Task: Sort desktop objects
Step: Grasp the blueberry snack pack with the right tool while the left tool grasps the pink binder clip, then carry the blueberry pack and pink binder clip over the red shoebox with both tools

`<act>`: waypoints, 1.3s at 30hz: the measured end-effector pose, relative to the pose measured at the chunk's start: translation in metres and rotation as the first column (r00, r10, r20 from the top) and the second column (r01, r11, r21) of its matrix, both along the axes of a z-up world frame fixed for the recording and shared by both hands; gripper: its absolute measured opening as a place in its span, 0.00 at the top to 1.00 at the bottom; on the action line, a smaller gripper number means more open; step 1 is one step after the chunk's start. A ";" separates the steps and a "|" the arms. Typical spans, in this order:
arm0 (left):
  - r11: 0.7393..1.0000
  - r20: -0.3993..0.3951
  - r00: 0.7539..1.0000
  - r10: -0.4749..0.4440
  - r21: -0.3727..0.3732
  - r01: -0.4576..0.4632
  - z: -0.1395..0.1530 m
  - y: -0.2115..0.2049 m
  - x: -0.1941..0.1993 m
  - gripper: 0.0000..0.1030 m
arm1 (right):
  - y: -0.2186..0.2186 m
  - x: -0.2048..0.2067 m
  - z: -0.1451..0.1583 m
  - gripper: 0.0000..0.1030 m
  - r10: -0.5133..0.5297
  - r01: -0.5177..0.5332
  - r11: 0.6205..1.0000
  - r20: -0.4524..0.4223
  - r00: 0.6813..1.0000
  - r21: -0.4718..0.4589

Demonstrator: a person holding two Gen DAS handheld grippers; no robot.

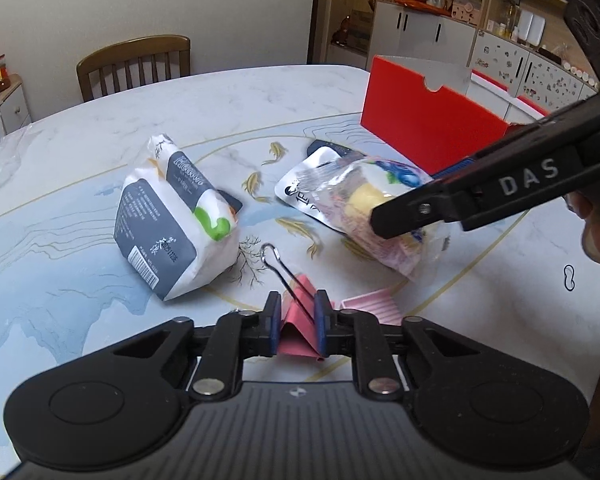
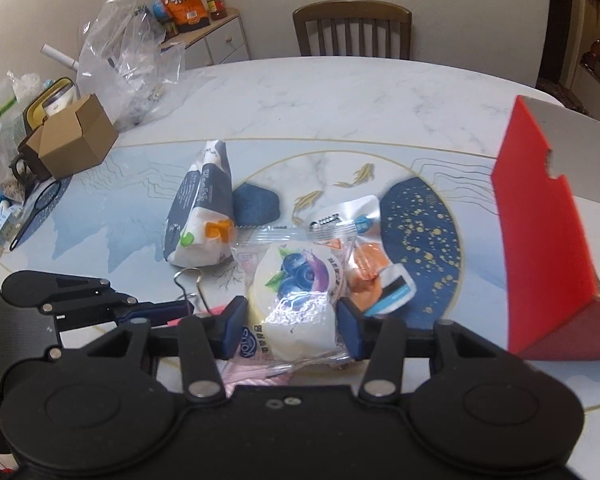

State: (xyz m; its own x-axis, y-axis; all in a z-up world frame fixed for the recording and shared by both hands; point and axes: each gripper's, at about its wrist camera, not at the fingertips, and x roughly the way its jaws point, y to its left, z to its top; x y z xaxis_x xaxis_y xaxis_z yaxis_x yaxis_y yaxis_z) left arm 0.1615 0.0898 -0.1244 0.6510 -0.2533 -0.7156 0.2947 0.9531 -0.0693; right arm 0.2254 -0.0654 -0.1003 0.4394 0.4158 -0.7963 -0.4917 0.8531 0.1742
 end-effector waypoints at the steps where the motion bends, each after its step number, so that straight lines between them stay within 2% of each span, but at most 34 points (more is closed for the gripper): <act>1: 1.000 -0.001 1.000 0.001 -0.001 -0.001 0.001 -0.001 -0.001 0.86 | -0.003 -0.001 0.001 0.54 -0.004 0.004 1.000 0.000 1.000 0.000; 12: 0.999 -0.006 1.000 0.026 -0.029 -0.026 0.010 -0.005 -0.012 0.92 | -0.037 -0.015 0.018 0.54 -0.033 0.033 0.999 0.011 0.999 0.019; 18: 0.999 -0.060 0.997 0.045 -0.019 -0.046 -0.001 -0.004 -0.015 0.92 | -0.051 -0.018 0.018 0.54 -0.044 0.043 0.999 0.006 0.999 0.019; 21: 0.999 -0.046 0.998 0.041 -0.005 -0.041 -0.004 -0.006 -0.017 0.91 | -0.055 -0.020 0.017 0.54 -0.045 0.045 0.999 0.000 0.999 0.017; 26: 0.999 -0.037 0.999 0.008 0.034 -0.007 -0.010 -0.013 -0.010 0.59 | -0.057 -0.022 0.015 0.54 -0.046 0.046 0.999 -0.007 0.999 0.011; 31: 0.999 -0.024 1.000 -0.006 0.047 0.007 -0.013 -0.017 -0.005 0.60 | -0.058 -0.024 0.014 0.54 -0.049 0.049 0.999 -0.014 0.999 0.002; 34: 0.999 -0.037 0.999 -0.020 0.032 0.022 -0.016 -0.017 -0.003 0.69 | -0.060 -0.025 0.013 0.54 -0.055 0.055 0.999 -0.019 0.998 -0.002; 39: 1.000 -0.033 0.999 -0.013 0.024 0.014 -0.014 -0.017 -0.003 0.77 | -0.059 -0.023 0.014 0.54 -0.055 0.055 0.998 -0.016 0.998 -0.004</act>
